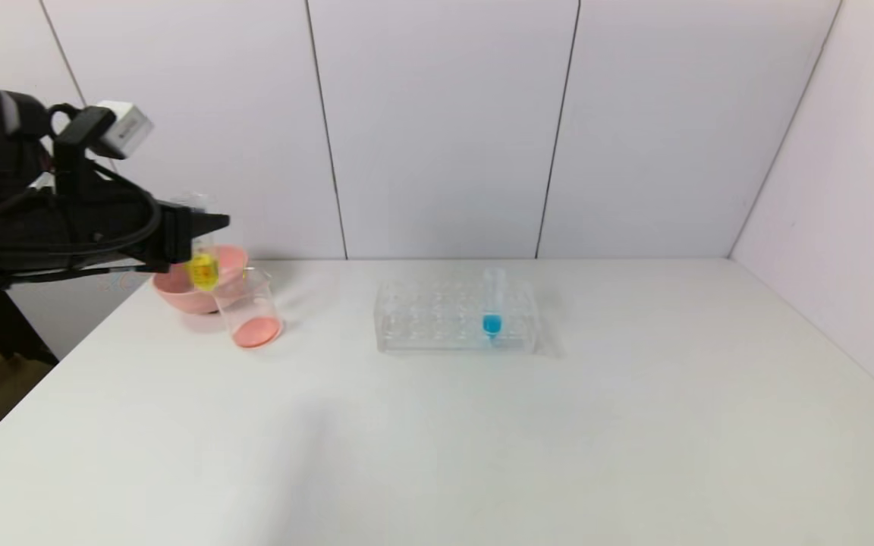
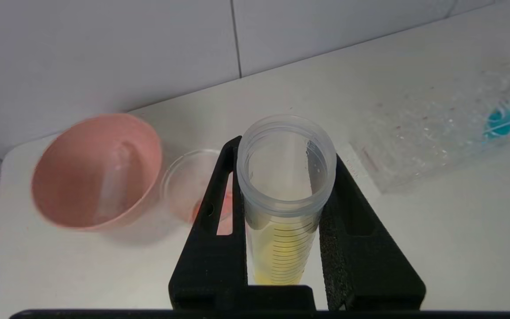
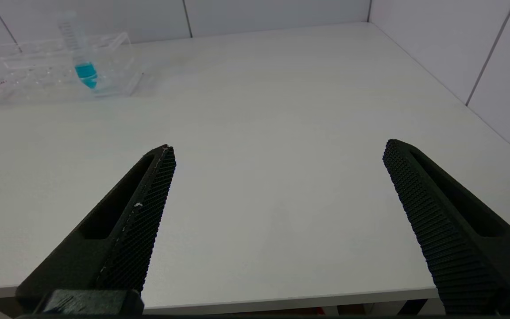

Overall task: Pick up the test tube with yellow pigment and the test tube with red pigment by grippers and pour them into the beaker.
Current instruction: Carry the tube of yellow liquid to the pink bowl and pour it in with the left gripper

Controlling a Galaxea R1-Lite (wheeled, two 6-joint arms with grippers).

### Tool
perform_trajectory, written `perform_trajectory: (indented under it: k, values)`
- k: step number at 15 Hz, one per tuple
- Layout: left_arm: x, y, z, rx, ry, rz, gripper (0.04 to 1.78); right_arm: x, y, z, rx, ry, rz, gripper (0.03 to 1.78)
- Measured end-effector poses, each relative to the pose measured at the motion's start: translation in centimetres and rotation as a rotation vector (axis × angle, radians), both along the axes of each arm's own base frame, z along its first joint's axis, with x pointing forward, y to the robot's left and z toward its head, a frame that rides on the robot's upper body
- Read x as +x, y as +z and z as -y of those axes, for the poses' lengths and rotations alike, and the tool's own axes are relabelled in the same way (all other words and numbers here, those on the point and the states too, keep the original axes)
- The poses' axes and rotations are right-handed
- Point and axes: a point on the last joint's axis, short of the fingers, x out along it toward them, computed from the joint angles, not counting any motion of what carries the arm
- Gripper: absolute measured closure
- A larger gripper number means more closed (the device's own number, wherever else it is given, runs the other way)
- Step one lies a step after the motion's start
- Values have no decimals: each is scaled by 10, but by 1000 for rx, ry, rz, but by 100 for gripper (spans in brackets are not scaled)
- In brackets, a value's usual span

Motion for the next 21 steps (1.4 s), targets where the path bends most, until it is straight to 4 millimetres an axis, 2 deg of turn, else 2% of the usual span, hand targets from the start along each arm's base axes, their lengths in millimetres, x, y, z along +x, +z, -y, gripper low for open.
perform_trajectory:
  k: [3,7,9,13,16,21]
  values:
    - [-11,-8,-43,85,-48,-51,135,0,0,0,0,0,0,10]
    - [4,-20,-60,220,-99,-132,135,0,0,0,0,0,0,10]
    - [16,-18,-59,275,-117,-162,135,0,0,0,0,0,0,10]
    - [41,-13,-45,388,-161,-233,135,0,0,0,0,0,0,10]
    - [52,-7,-37,459,-192,-294,135,0,0,0,0,0,0,10]
    - [67,-5,-34,577,-194,-412,135,0,0,0,0,0,0,10]
